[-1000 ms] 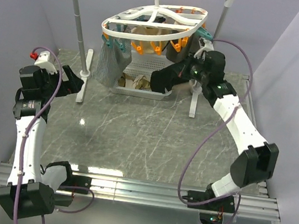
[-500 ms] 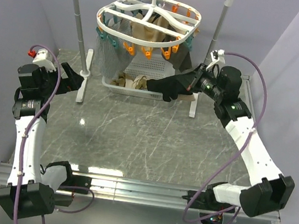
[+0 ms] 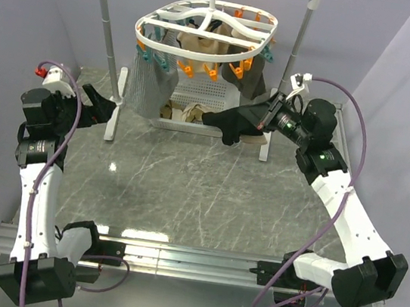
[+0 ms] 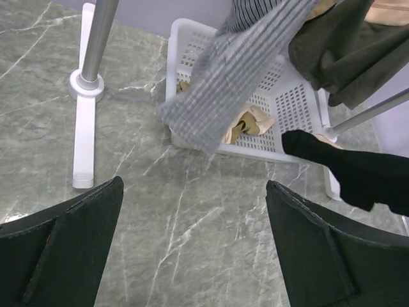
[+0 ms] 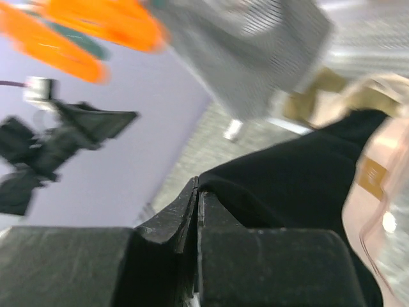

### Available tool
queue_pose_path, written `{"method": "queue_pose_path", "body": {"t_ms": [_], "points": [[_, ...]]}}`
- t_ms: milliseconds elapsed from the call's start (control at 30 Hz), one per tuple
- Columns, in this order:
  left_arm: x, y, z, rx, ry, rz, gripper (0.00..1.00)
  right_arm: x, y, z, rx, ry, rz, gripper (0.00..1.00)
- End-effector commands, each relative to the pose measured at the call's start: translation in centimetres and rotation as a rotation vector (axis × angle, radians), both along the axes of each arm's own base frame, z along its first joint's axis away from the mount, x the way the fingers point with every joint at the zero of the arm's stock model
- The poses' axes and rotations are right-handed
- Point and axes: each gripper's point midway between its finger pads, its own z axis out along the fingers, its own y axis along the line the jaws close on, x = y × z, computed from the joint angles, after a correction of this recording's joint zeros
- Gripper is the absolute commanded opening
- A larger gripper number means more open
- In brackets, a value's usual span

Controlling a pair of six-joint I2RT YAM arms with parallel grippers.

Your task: Clip the underwear to the hanger

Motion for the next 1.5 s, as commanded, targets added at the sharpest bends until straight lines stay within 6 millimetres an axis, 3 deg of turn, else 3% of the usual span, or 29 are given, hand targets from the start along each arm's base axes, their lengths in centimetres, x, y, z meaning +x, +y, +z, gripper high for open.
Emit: {"method": "queue_pose_path", "body": {"t_ms": [0, 133, 367, 500, 700, 767, 867, 933, 967, 1000, 1067, 1100, 1200, 1267, 1333, 1400, 1467], "points": [[0.0, -0.5, 3.8, -0.021, -0.109, -0.018, 0.99, -4.0, 1.7, 8.2, 0.139, -0.172, 0.123, 0.00], [-0.1, -1.0, 5.0, -0.051, -0.145, -0.030, 0.99, -6.2, 3.0, 10.4, 0.190, -0.203, 0.196, 0.00], [-0.1, -1.1, 5.8, -0.059, -0.157, -0.036, 0.99, -9.4, 3.9, 10.9, 0.228, -0.197, 0.291, 0.00], [-0.1, -1.5, 5.5, -0.067, -0.154, -0.060, 0.99, -9.2, 4.4, 10.5, 0.213, -0.197, 0.288, 0.00], [-1.6, -2.6, 4.0, 0.047, -0.153, -0.162, 0.99, -7.4, 4.9, 7.0, 0.172, -0.112, 0.258, 0.00], [-2.4, -2.7, 2.8, 0.114, -0.151, -0.189, 0.98, -6.9, 5.1, 4.6, 0.148, -0.062, 0.241, 0.00], [-3.5, -3.0, 0.7, 0.202, -0.116, -0.244, 0.98, -5.8, 4.7, -0.7, 0.057, 0.015, 0.185, 0.00], [-4.9, -4.1, -1.3, 0.278, -0.085, -0.371, 0.96, -5.3, 3.7, -5.8, -0.062, 0.054, 0.138, 0.00], [-5.5, -4.6, -2.0, 0.295, -0.070, -0.423, 0.95, -5.0, 3.1, -7.4, -0.107, 0.065, 0.114, 0.00], [-6.0, -4.7, -2.8, 0.381, -0.084, -0.487, 0.94, -4.4, 1.4, -10.3, -0.182, 0.082, 0.066, 0.00], [-7.9, -5.6, -5.4, 0.394, -0.022, -0.579, 0.93, -3.7, -0.4, -13.0, -0.253, 0.104, 0.012, 0.00], [-8.4, -5.6, -6.5, 0.461, -0.028, -0.621, 0.93, -2.8, -2.7, -15.2, -0.310, 0.146, -0.050, 0.00], [-9.6, -6.3, -9.1, 0.538, -0.008, -0.692, 0.91, -1.7, -6.8, -18.4, -0.420, 0.246, -0.142, 0.00], [-9.5, -7.3, -10.2, 0.598, -0.009, -0.744, 0.91, -2.0, -8.1, -20.3, -0.509, 0.299, -0.135, 0.00], [-9.7, -9.5, -12.1, 0.618, 0.011, -0.849, 0.88, -2.8, -8.2, -21.6, -0.557, 0.335, -0.086, 0.00], [-8.7, -10.4, -13.7, 0.637, 0.049, -0.884, 0.84, -4.2, -8.2, -23.7, -0.609, 0.400, -0.007, 0.00], [-7.7, -12.1, -14.0, 0.649, 0.032, -0.917, 0.82, -5.8, -7.5, -24.9, -0.627, 0.426, 0.115, 0.00]]}}
